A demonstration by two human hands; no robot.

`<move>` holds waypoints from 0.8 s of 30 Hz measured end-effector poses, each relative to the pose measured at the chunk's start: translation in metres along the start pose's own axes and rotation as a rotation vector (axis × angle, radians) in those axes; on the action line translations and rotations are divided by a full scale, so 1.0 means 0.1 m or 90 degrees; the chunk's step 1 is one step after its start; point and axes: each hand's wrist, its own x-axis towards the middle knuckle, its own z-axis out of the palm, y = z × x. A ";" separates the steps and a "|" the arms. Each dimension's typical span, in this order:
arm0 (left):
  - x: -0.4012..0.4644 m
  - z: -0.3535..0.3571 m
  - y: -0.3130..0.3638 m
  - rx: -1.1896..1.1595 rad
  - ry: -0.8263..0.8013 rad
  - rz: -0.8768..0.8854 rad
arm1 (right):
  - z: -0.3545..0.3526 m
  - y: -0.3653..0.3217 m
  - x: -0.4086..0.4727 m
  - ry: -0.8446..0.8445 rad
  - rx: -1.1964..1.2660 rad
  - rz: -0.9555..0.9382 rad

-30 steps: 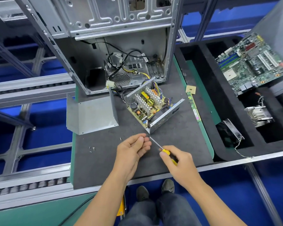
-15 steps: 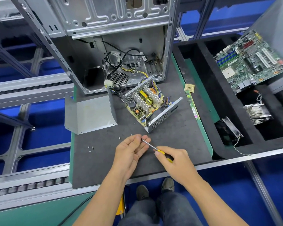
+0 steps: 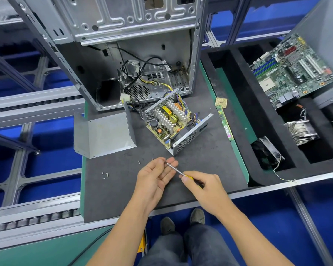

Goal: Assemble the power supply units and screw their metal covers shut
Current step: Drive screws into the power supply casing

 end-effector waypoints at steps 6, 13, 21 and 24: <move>0.01 -0.04 0.06 0.079 -0.029 0.024 | -0.04 -0.02 0.01 -0.015 -0.028 0.017; 0.02 -0.06 0.13 0.225 -0.046 0.048 | -0.15 -0.10 0.05 -0.080 -0.052 0.050; 0.03 0.10 0.16 0.280 -0.039 0.074 | -0.12 -0.07 0.00 0.023 -0.062 -0.026; 0.00 0.23 0.06 0.250 -0.026 0.066 | -0.08 -0.02 -0.07 0.069 0.000 -0.031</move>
